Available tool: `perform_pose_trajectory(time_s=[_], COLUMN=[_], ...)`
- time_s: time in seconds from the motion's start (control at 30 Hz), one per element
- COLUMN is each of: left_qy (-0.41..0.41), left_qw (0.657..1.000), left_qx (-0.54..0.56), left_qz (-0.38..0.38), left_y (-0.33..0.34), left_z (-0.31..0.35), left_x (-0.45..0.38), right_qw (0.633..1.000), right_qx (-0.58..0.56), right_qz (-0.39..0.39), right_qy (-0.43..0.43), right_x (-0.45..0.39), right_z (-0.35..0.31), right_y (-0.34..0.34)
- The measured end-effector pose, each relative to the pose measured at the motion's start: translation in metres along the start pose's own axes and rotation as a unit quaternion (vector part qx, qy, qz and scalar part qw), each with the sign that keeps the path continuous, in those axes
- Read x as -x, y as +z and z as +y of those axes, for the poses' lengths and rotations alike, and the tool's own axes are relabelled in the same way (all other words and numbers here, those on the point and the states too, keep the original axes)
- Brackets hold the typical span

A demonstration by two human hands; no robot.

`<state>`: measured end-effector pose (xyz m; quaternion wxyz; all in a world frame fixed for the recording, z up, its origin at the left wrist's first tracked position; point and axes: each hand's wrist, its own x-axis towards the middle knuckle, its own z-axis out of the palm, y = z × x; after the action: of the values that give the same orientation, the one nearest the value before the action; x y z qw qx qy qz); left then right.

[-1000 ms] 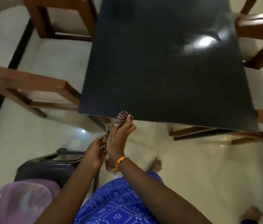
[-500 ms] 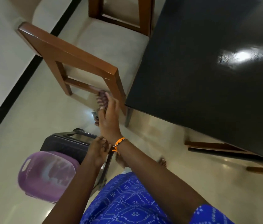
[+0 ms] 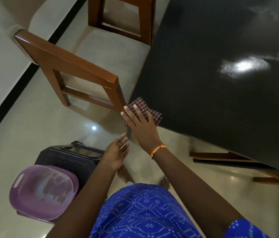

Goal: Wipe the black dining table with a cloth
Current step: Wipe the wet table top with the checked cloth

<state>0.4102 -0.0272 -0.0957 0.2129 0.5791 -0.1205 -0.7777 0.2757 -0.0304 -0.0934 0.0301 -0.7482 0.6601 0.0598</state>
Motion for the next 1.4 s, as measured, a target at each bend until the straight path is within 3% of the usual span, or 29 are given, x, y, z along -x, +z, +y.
perform_pose_trajectory(time_s=[0.3,0.57,0.8,1.2,1.27,1.4], left_qy=[0.011,0.004,-0.029,-0.031,-0.029,-0.032], left_qw=[0.998,0.990,0.969,0.955,0.957,0.961], left_qx=[-0.041,-0.098,-0.182,-0.217,-0.211,-0.202], left_qz=[-0.049,-0.100,-0.161,-0.198,-0.199,-0.188], left_y=[0.065,0.141,0.206,0.261,0.262,0.260], left_z=[-0.023,-0.077,-0.135,-0.186,-0.188,-0.188], left_x=[0.018,0.030,0.031,0.034,0.033,0.032], right_qw=[0.988,0.981,0.959,0.924,0.889,0.696], right_qx=[-0.084,-0.106,-0.120,-0.117,-0.189,-0.387], right_qz=[0.057,0.020,-0.030,0.002,0.039,0.168], right_qy=[0.115,0.161,0.255,0.363,0.416,0.582], right_x=[0.091,0.183,0.280,0.384,0.396,0.389], right_z=[0.081,0.168,0.250,0.345,0.360,0.378], right_y=[0.020,0.026,0.038,0.053,0.051,0.035])
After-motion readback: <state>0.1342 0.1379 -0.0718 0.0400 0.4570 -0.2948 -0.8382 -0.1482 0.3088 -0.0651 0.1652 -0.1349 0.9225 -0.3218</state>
